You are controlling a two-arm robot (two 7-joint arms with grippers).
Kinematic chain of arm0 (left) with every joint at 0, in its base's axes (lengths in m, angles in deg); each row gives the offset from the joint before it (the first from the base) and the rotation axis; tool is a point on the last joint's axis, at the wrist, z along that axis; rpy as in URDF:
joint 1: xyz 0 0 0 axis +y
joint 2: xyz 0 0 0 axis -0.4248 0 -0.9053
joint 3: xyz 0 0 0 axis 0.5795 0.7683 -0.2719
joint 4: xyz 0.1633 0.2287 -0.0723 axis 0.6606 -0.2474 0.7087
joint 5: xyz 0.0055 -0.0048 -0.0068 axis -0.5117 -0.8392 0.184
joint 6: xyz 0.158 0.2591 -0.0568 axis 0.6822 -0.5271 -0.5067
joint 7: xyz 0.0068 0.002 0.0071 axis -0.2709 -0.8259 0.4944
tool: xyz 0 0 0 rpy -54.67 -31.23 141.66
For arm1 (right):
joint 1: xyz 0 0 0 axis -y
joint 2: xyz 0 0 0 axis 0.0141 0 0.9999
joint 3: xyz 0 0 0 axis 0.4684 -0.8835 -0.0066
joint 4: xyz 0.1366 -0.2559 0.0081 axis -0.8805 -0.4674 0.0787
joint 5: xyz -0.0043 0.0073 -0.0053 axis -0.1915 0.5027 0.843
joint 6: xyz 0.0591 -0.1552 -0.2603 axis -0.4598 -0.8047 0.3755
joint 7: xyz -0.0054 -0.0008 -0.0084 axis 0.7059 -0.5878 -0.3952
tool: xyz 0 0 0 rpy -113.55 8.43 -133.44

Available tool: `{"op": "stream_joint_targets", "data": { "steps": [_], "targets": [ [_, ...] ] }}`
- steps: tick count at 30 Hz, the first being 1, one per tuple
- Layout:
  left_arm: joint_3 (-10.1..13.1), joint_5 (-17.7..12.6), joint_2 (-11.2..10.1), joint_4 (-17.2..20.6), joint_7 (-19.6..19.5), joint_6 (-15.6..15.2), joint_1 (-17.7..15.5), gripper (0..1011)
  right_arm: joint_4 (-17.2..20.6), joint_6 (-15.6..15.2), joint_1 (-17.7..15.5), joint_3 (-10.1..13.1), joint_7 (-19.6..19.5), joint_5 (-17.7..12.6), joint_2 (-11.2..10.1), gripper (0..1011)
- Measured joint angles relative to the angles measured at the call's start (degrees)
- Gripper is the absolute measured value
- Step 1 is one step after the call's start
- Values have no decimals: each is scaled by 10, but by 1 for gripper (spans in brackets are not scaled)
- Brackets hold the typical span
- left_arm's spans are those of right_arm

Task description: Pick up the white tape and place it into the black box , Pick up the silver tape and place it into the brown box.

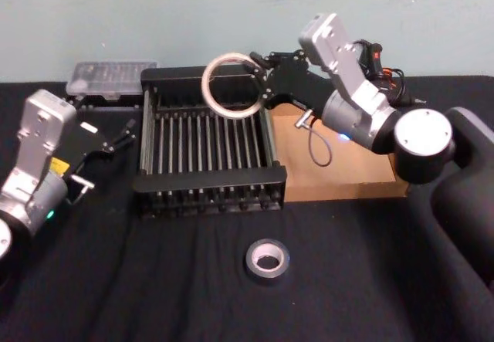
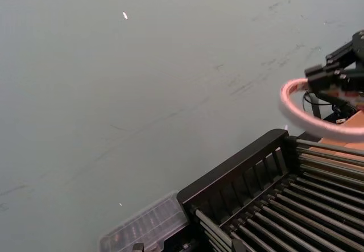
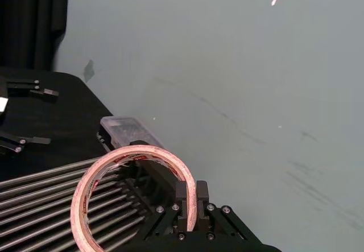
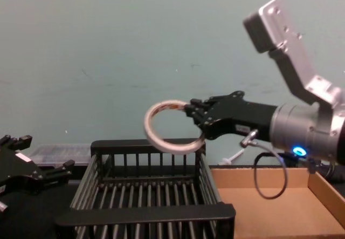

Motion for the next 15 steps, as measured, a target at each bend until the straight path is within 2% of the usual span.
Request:
{"op": "stream_joint_targets", "data": {
  "steps": [7, 15],
  "targets": [
    [0, 0, 0, 0, 0, 0, 0, 1001, -46, 16, 10, -6, 2, 5, 21, 99],
    [0, 0, 0, 0, 0, 0, 0, 1001, -71, 22, 14, -6, 2, 7, 31, 98]
  ]
}}
